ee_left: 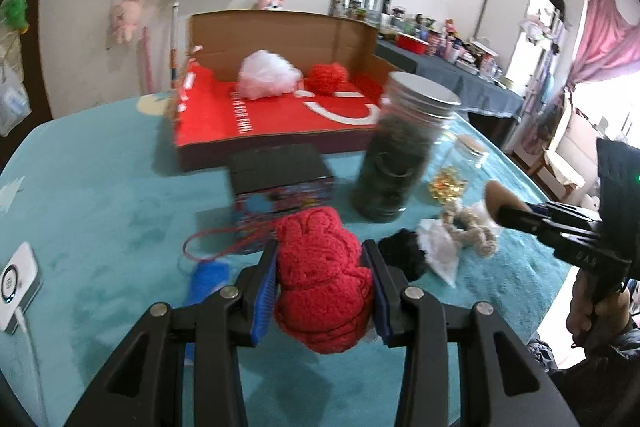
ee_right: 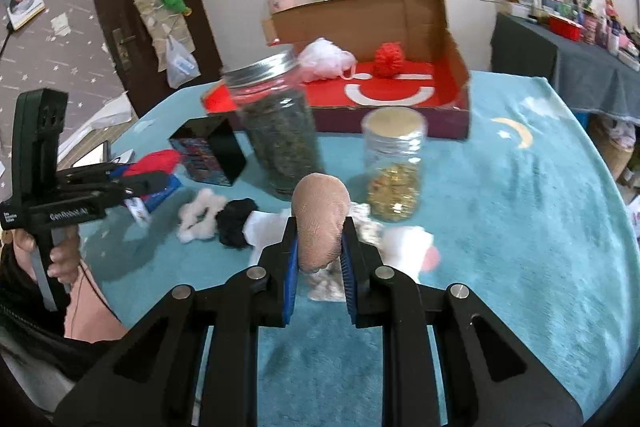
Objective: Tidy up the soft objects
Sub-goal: 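Carry the bunny with the left tool while the right tool carries the tan pad to the box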
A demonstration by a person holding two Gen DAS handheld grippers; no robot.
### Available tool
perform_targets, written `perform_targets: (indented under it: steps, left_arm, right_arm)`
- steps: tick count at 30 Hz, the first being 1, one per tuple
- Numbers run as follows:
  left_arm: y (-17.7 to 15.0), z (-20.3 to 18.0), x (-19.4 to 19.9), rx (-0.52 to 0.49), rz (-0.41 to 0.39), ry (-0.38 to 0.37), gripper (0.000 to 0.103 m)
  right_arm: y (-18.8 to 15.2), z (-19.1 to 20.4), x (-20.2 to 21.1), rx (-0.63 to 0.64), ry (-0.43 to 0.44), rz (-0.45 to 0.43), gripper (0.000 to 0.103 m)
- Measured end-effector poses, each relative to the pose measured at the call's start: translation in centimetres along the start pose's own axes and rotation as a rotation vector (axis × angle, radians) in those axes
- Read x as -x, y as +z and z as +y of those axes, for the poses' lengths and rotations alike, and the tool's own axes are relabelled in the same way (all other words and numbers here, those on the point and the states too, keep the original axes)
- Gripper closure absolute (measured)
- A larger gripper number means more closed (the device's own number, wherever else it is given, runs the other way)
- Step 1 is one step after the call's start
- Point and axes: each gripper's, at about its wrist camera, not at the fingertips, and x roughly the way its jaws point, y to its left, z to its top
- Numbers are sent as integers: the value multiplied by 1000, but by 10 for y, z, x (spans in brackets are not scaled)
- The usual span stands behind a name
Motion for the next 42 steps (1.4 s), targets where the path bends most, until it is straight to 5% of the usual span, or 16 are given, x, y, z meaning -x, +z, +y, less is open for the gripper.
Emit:
perform_targets:
  steps: [13, 23, 42]
  left_arm:
    - [1, 50, 7, 52, 37, 106, 61]
    - [23, 78, -20, -42, 101, 151, 61]
    - [59, 83, -50, -257, 112, 91, 61]
  right_arm:
    - [-2, -38, 0, -56, -93, 46, 85]
    - [13, -67, -11, -42, -158, 83, 85]
    - [69, -95, -46, 25, -27, 118, 85]
